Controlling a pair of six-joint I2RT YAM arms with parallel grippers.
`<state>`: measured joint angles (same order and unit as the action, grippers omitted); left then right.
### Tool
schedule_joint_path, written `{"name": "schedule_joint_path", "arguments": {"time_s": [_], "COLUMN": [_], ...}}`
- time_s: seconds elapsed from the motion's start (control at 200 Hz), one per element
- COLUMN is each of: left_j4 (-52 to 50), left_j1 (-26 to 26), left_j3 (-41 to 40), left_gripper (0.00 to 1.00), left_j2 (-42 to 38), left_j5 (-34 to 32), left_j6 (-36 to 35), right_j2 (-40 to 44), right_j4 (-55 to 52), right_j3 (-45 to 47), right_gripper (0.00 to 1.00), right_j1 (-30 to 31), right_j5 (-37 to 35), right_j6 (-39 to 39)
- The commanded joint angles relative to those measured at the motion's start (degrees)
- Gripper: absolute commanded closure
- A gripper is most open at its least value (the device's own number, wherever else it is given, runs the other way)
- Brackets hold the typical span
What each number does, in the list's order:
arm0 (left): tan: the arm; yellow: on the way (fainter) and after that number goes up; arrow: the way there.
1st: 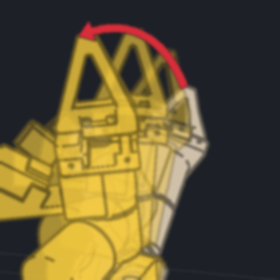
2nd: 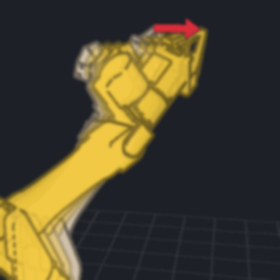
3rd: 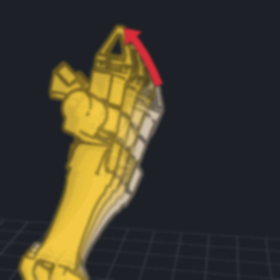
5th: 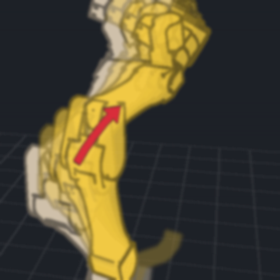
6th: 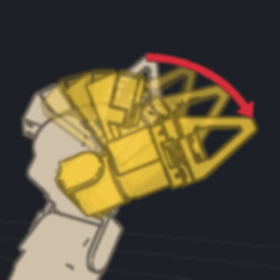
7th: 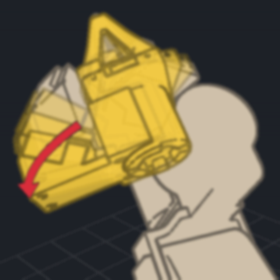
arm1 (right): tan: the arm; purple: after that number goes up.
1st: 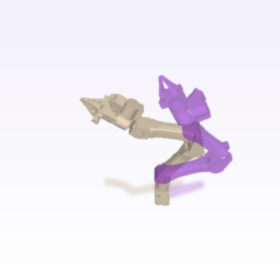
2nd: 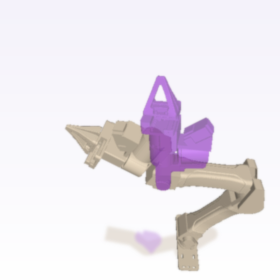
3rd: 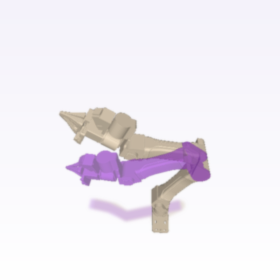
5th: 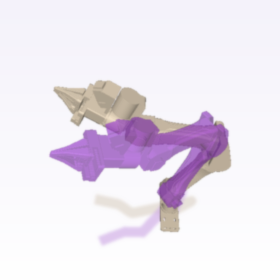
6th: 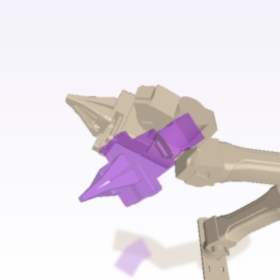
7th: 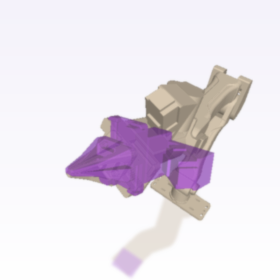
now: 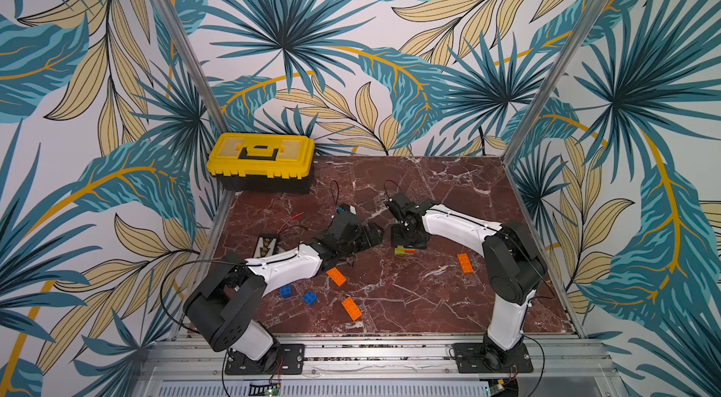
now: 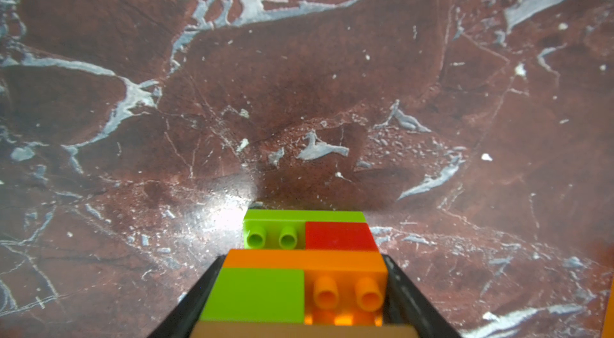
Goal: Assemble the number 5 with lego
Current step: Assemble the lego brick with the lego brick.
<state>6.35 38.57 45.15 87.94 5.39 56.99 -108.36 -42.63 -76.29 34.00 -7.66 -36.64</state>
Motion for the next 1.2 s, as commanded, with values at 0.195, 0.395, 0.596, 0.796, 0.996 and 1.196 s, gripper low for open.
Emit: {"name": "schedule_joint_path", "arguments": {"time_s": [0.195,0.395,0.596,0.796,0.996,1.196], "left_j4": [-1.07,-1.16,-1.67,-1.76,-2.22,-2.58], "left_j1": [-0.23,-0.20,-0.23,-0.16,-0.20,-0.17], "left_j3": [-0.24,-0.30,-0.24,-0.24,-0.25,-0.44], "left_gripper": [0.00,0.00,0.00,0.00,0.00,0.00], "left_j2": [-1.90,-1.96,-2.40,-2.52,-2.88,-3.27], "left_j5": [0.11,0.06,-0.32,-0.29,-0.51,-0.63], "left_j6": [-0.95,-0.83,-0.89,-0.80,-0.86,-0.83], "right_j2": [-1.40,-1.25,-0.64,-0.19,-0.19,-0.08], "right_j4": [-3.13,-3.25,-3.38,-3.51,-3.52,-3.50], "right_j3": [0.00,-0.25,-0.25,-0.03,0.25,0.33], "right_gripper": [0.32,0.32,0.32,0.32,0.31,0.31], "right_j1": [-0.07,-0.07,-0.06,-0.01,0.00,-0.03], "right_j5": [1.46,1.56,1.53,1.64,1.38,1.43], "right_j6": [0.61,0.87,0.87,0.86,0.77,0.66]}}
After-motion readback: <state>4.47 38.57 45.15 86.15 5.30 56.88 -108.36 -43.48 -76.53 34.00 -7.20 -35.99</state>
